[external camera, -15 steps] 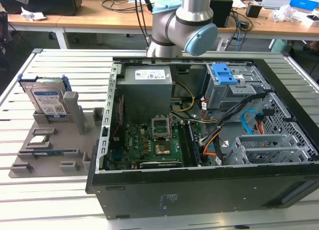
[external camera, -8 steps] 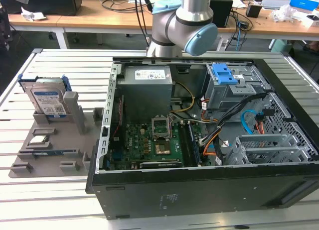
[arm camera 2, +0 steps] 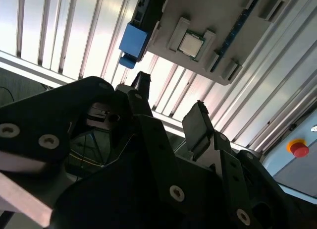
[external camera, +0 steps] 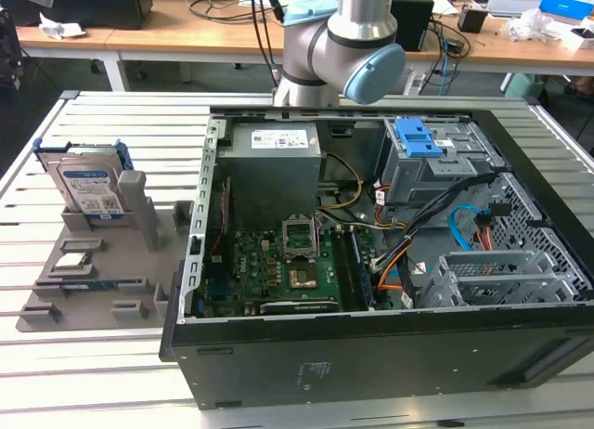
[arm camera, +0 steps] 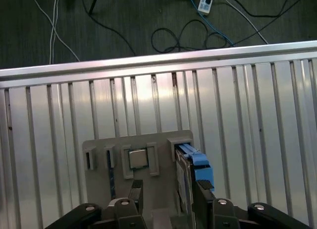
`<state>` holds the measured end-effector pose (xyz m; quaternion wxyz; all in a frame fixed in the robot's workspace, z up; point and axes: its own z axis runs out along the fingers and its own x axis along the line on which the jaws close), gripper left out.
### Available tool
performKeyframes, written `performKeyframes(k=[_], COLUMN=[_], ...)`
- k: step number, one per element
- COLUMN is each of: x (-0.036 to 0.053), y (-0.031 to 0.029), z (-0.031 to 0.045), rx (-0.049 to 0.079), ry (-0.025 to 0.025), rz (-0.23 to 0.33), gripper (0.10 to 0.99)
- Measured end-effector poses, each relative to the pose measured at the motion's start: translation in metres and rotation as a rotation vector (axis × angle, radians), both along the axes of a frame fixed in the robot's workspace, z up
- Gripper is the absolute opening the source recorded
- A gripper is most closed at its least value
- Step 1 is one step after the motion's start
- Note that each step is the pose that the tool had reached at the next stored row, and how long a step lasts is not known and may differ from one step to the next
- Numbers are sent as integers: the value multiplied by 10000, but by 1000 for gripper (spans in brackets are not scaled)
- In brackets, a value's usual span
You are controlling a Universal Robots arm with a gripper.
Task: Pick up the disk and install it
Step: 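Pick up the disk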
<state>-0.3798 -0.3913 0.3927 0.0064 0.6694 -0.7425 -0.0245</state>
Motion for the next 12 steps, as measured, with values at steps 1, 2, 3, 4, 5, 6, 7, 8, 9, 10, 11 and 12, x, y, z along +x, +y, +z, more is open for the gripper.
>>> performKeyframes(k=[1,2,3,4,5,6,7,8,9,10,11,12], x=[0,0,0,0,0,0,0,-1,0,0,0,0], y=[12,37,67,90,104,151,172,194,232,257,273,300], z=[0,0,0,0,0,0,1,1,0,0,0,1], rx=[1,0,0,0,0,0,-1,-1,0,0,1,0], ry=[0,1,0,0,0,1,2,1,0,0,0,1], rz=[-2,0,0,0,0,0,0,-1,0,0,1,0], gripper=[541,541,541,541,541,541,541,541,541,541,541,541])
